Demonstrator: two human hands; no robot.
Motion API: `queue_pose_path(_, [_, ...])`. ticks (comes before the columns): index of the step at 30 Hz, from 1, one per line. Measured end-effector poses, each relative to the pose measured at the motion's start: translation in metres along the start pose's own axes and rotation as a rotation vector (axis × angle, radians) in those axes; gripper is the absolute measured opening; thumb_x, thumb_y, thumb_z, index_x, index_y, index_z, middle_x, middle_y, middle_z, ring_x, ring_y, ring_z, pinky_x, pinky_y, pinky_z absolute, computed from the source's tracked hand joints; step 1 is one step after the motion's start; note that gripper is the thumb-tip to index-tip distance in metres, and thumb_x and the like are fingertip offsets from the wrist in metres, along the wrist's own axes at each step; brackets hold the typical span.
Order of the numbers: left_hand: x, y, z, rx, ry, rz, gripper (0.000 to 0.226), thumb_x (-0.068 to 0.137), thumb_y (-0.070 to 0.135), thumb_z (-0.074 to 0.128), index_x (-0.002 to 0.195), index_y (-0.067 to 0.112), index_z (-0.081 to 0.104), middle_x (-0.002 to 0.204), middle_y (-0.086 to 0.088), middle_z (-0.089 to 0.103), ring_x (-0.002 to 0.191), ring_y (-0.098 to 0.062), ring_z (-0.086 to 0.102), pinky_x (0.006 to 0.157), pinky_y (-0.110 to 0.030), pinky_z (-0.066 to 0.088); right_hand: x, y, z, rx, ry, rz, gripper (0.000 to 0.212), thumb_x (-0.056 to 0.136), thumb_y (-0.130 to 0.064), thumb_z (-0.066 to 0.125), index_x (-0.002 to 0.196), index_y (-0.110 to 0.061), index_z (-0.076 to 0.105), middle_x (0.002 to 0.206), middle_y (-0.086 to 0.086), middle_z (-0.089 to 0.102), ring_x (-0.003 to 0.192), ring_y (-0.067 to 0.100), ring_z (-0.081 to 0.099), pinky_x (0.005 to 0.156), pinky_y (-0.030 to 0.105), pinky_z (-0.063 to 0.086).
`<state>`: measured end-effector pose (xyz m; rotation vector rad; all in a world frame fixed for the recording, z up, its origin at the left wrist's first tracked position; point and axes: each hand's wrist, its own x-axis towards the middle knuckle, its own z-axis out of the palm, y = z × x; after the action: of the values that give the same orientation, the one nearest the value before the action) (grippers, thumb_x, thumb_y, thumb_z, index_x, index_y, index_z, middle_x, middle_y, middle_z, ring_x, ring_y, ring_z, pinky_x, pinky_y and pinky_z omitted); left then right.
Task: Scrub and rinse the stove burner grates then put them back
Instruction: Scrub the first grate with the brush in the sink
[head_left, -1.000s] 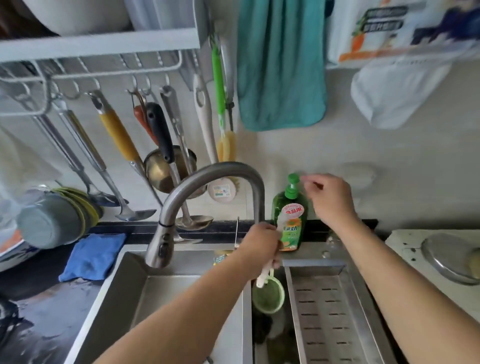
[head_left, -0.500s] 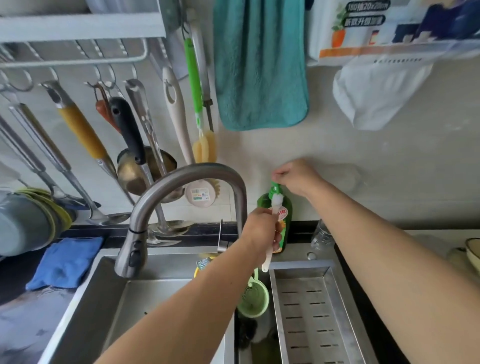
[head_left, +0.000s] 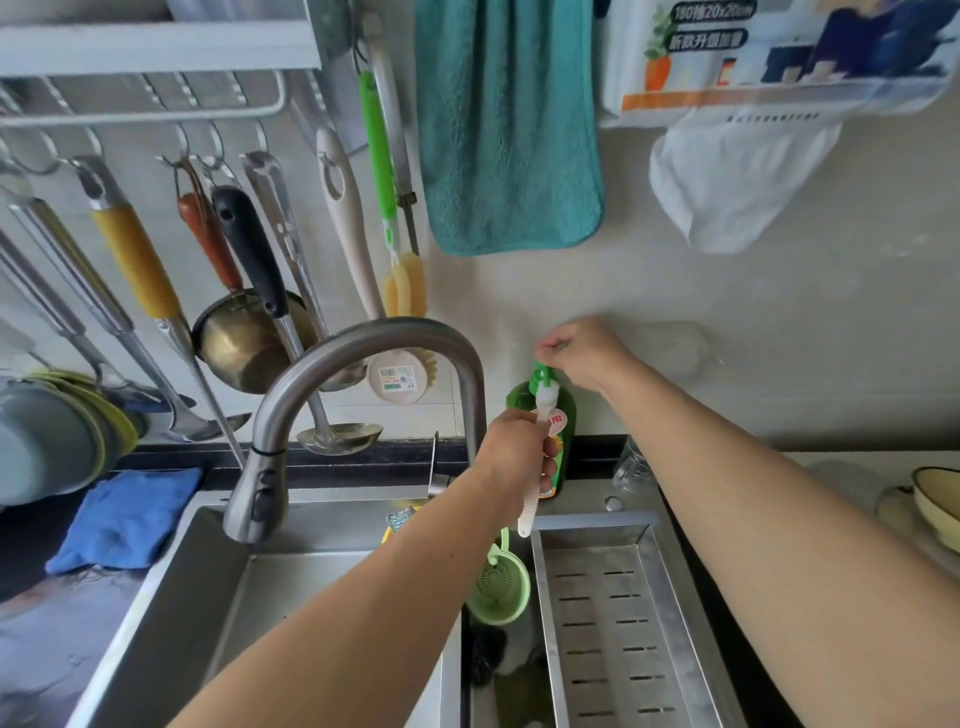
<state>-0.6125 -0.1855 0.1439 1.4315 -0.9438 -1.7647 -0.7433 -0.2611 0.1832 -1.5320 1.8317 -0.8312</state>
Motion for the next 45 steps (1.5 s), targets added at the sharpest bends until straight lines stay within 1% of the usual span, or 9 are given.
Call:
queue_pose_path(9, [-0.023,-0.009,-0.020,-0.015,-0.062,0.034,0.006,0.105,0.006,0.045,0.106,0.010,0.050,0.068,-0.008,0.055,0.049,-0.019,0.046,0.046,-0.029,0.037,0.003,0.009,0.006,0.004,0.040,0.018,0.020,0.091,-0.016,0.073,0.109,-0.008,0.076,0.106,0.003,0.072,0.100,0.016,0.064,0.088,0.022,0.043])
queue_pose_path(12, [-0.060,-0.034,-0.050,-0.071,-0.078,0.003,0.011,0.102,0.002,0.043,0.109,0.003,0.051,0.075,-0.014,0.064,0.054,-0.024,0.054,0.049,-0.030,0.041,-0.025,0.008,0.014,-0.015,0.317,0.006,0.023,0.096,-0.028,0.065,0.112,-0.014,0.074,0.111,0.003,0.074,0.101,0.018,0.066,0.084,0.023,0.044])
queue_pose_path(13, [-0.074,-0.046,-0.063,-0.081,-0.072,-0.019,0.012,0.101,0.001,0.042,0.109,0.001,0.052,0.078,-0.016,0.067,0.056,-0.026,0.056,0.052,-0.031,0.041,-0.044,0.009,0.017,0.002,0.450,-0.001,0.022,0.099,-0.029,0.059,0.107,-0.014,0.073,0.103,0.002,0.073,0.092,0.019,0.064,0.075,0.025,0.043])
queue_pose_path(15, [-0.105,-0.077,-0.104,-0.082,0.001,-0.074,0.013,0.100,0.004,0.041,0.104,0.002,0.053,0.078,-0.017,0.067,0.055,-0.026,0.052,0.053,-0.031,0.038,-0.090,0.011,0.046,0.079,0.550,-0.015,0.027,0.102,-0.026,0.051,0.086,-0.009,0.065,0.079,0.004,0.066,0.070,0.021,0.057,0.058,0.032,0.038])
queue_pose_path(18, [-0.135,-0.118,-0.169,-0.069,0.224,-0.150,0.013,0.099,0.015,0.045,0.091,0.007,0.052,0.068,-0.013,0.055,0.048,-0.021,0.040,0.050,-0.028,0.030,-0.140,0.015,0.115,-0.040,0.212,-0.100,0.029,0.101,-0.026,0.052,0.079,-0.010,0.062,0.070,0.003,0.063,0.065,0.023,0.061,0.057,0.039,0.047])
queue_pose_path(21, [-0.143,-0.128,-0.212,-0.106,0.376,-0.157,0.011,0.103,0.013,0.047,0.096,0.009,0.053,0.065,-0.011,0.051,0.046,-0.020,0.041,0.047,-0.025,0.030,-0.135,0.008,0.176,-0.265,-0.065,-0.083,0.026,0.102,-0.029,0.050,0.117,-0.013,0.063,0.110,0.005,0.068,0.102,0.026,0.064,0.082,0.042,0.055])
queue_pose_path(26, [-0.136,-0.110,-0.239,-0.218,0.380,-0.101,0.017,0.099,-0.001,0.045,0.107,0.002,0.059,0.079,-0.013,0.066,0.051,-0.022,0.052,0.051,-0.027,0.036,-0.066,-0.008,0.222,-0.303,-0.029,0.148,0.049,0.101,-0.024,0.047,0.142,0.002,0.039,0.141,0.023,0.050,0.125,0.043,0.053,0.099,0.047,0.046])
queue_pose_path(32, [-0.125,-0.108,-0.253,-0.290,0.365,-0.092,0.024,0.100,0.001,0.042,0.116,0.007,0.060,0.080,-0.011,0.064,0.051,-0.021,0.048,0.052,-0.027,0.030,-0.041,0.003,0.254,-0.578,-0.034,0.140,0.032,0.095,-0.002,0.054,0.125,0.009,0.059,0.120,0.025,0.066,0.109,0.042,0.065,0.085,0.044,0.056])
queue_pose_path(45, [-0.106,-0.116,-0.266,-0.272,0.307,-0.112,0.032,0.099,0.003,0.044,0.123,0.013,0.062,0.085,-0.013,0.066,0.051,-0.019,0.048,0.051,-0.027,0.030,-0.043,0.000,0.261,-0.567,-0.017,0.173,0.028,0.094,0.000,0.058,0.121,0.004,0.061,0.120,0.024,0.065,0.108,0.043,0.064,0.084,0.046,0.056])
